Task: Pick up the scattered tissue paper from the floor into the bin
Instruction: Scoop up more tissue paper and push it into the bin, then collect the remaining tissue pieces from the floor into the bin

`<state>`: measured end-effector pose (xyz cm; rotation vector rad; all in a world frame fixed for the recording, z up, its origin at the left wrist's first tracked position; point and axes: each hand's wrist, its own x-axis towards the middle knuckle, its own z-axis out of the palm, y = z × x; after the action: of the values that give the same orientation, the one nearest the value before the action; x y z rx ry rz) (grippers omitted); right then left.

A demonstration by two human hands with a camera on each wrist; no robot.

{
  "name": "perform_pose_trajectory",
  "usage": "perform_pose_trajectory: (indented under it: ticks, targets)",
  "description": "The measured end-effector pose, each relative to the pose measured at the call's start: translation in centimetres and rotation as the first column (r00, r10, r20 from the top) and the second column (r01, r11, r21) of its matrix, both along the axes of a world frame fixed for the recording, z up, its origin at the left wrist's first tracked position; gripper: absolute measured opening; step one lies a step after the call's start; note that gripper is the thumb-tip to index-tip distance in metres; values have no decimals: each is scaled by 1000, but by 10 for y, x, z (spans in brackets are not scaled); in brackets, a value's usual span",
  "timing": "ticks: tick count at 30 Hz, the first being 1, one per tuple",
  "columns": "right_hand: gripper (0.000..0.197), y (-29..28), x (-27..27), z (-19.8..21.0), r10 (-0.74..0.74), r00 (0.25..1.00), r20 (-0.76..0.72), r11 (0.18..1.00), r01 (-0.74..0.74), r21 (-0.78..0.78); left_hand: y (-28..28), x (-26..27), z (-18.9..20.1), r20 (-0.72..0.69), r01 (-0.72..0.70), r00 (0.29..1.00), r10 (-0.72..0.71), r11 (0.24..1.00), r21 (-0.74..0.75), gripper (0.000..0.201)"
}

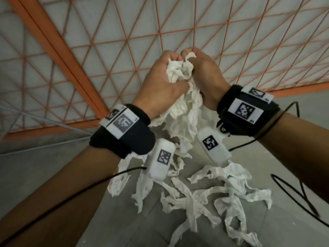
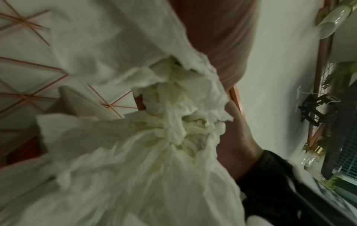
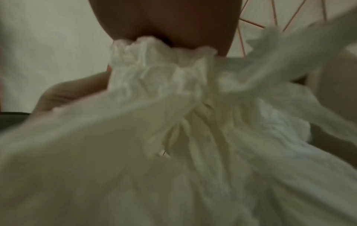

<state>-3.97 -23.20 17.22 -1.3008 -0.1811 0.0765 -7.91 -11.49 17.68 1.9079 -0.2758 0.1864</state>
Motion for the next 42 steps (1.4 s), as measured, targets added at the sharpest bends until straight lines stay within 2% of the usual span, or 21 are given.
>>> perform_pose_trajectory:
  ticks: [5, 8, 10, 12, 14, 15, 16, 17, 18, 20, 21, 23, 25, 27, 30, 32, 35, 37, 39, 40, 42]
  targets:
    - [28, -7, 35, 30, -79, 997, 25, 989, 75, 129, -13, 46, 18, 180, -58, 982, 50, 998, 40, 38]
    - [30, -12, 59, 35, -165, 986, 33, 979, 160, 124, -21, 70, 19, 291, -126, 952, 89, 986, 112, 34]
    - [26, -14, 72, 28, -138, 990, 4, 984, 137, 113, -23, 83, 12, 344, -199, 929, 137, 968, 153, 33]
    - [21, -16, 83, 11, -97, 995, 11, 993, 96, 75, -22, 94, -1, 307, -221, 939, 152, 953, 204, 35]
    - [25, -20, 89, -13, -71, 991, 111, 991, 82, -102, -16, 104, -23, 201, -182, 972, 122, 932, 315, 39]
    - [25, -23, 92, -25, -54, 980, 190, 953, 107, -282, -11, 107, -34, 129, -141, 987, 98, 908, 394, 41]
    - [24, -27, 92, -34, -25, 969, 247, 866, 145, -478, -7, 109, -44, 58, -90, 996, 71, 879, 469, 43]
    - [26, -31, 94, -43, 12, 963, 271, 746, 171, -644, -4, 111, -52, -11, -28, 999, 40, 844, 535, 45]
    - [28, -35, 94, -48, 54, 968, 246, 623, 160, -766, -2, 111, -56, -75, 44, 997, 0, 805, 591, 45]
    - [27, -42, 90, -50, 156, 978, 140, 396, 68, -916, -1, 107, -54, -215, 192, 975, -61, 716, 671, 44]
    - [25, -44, 88, -50, 204, 975, 90, 284, 29, -958, -2, 104, -49, -294, 275, 952, -89, 674, 685, 44]
    - [30, -49, 80, -45, 276, 961, 16, 132, -21, -991, -2, 96, -36, -414, 411, 898, -151, 626, 662, 46]
    - [34, -55, 71, -38, 327, 945, -11, 62, -33, -998, 5, 88, -25, -405, 423, 900, -162, 553, 718, 54]
    - [31, -61, 66, -36, 388, 921, -39, 9, -46, -999, 14, 71, -23, -323, 362, 932, -165, 481, 798, 69]
    - [24, -62, 61, -39, 470, 876, -113, -95, -77, -993, 18, 47, -37, -248, 348, 930, -271, 435, 830, 73]
    - [24, -60, 59, -40, 487, 864, -126, -89, -95, -992, 20, 46, -49, -220, 351, 923, -315, 459, 816, 54]
    - [32, -61, 57, -41, 488, 873, -17, -5, -17, -1000, 19, 55, -44, -203, 341, 935, -291, 586, 735, 28]
    - [34, -62, 55, -40, 493, 864, 107, 82, 76, -994, 18, 60, -33, -248, 366, 931, -269, 651, 666, 20]
    - [34, -64, 53, -38, 486, 844, 227, 196, 148, -969, 17, 70, -25, -252, 344, 938, -240, 749, 567, 16]
    - [35, -67, 51, -38, 467, 840, 276, 257, 170, -951, 15, 76, -23, -211, 293, 955, -210, 786, 545, 15]
    - [35, -71, 47, -38, 386, 855, 346, 371, 199, -907, 10, 91, -23, -45, 112, 993, -107, 796, 594, 13]
